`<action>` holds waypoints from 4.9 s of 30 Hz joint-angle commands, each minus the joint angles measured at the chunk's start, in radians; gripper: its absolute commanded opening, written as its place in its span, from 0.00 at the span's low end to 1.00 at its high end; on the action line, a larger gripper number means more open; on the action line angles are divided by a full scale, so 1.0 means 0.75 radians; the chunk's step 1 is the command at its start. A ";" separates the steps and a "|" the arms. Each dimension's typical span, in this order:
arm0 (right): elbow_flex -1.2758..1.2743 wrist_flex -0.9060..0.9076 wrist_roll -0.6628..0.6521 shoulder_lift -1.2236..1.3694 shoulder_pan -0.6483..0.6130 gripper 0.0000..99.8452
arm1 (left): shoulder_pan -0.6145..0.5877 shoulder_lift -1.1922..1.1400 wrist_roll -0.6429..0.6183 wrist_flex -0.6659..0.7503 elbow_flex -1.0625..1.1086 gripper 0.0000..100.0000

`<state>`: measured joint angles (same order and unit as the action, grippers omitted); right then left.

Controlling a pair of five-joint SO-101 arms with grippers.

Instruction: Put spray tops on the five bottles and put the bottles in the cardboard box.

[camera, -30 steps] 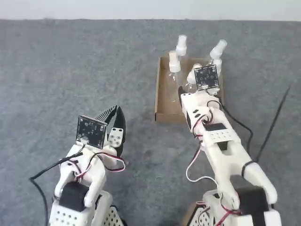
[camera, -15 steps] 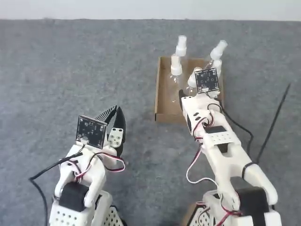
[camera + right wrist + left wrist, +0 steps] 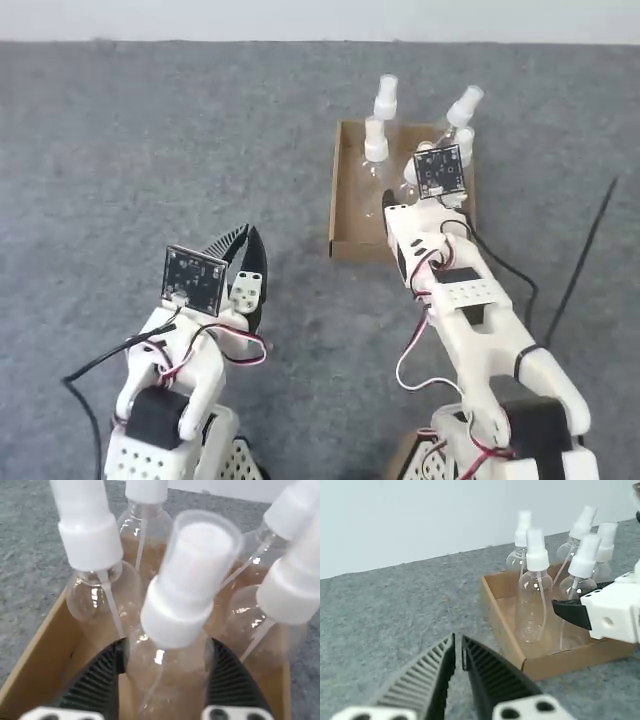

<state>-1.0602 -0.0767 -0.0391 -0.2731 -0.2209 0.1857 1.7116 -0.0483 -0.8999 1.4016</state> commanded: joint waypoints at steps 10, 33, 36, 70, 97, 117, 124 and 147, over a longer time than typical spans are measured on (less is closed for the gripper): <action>0.016 -0.009 -0.018 -0.024 -0.007 0.14 | -0.008 0.018 0.002 0.039 -0.005 0.01; 0.016 -0.021 -0.080 -0.024 -0.032 0.14 | -0.008 0.018 0.002 0.041 -0.005 0.01; 0.016 -0.021 -0.082 -0.024 -0.032 0.14 | -0.008 0.018 0.002 0.043 -0.005 0.01; 0.209 0.496 -0.080 -0.447 -0.042 0.28 | -0.008 0.018 0.002 0.039 -0.005 0.01; 0.624 1.595 -0.082 -1.030 -0.040 0.12 | -0.010 0.018 0.004 0.045 -0.011 0.01; -0.352 1.742 -0.262 -2.039 0.324 0.01 | -0.446 0.020 0.002 -0.205 0.050 0.01; -0.550 1.732 -0.194 -2.061 0.463 0.01 | -0.446 0.020 0.002 -0.139 0.273 0.01; -0.831 1.740 -0.194 -2.057 0.484 0.01 | -0.442 0.012 -0.002 -0.295 0.386 0.01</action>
<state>-1.6617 1.1446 -0.1987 -1.7983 0.1381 -0.1458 1.7070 -0.0483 -1.1162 1.6962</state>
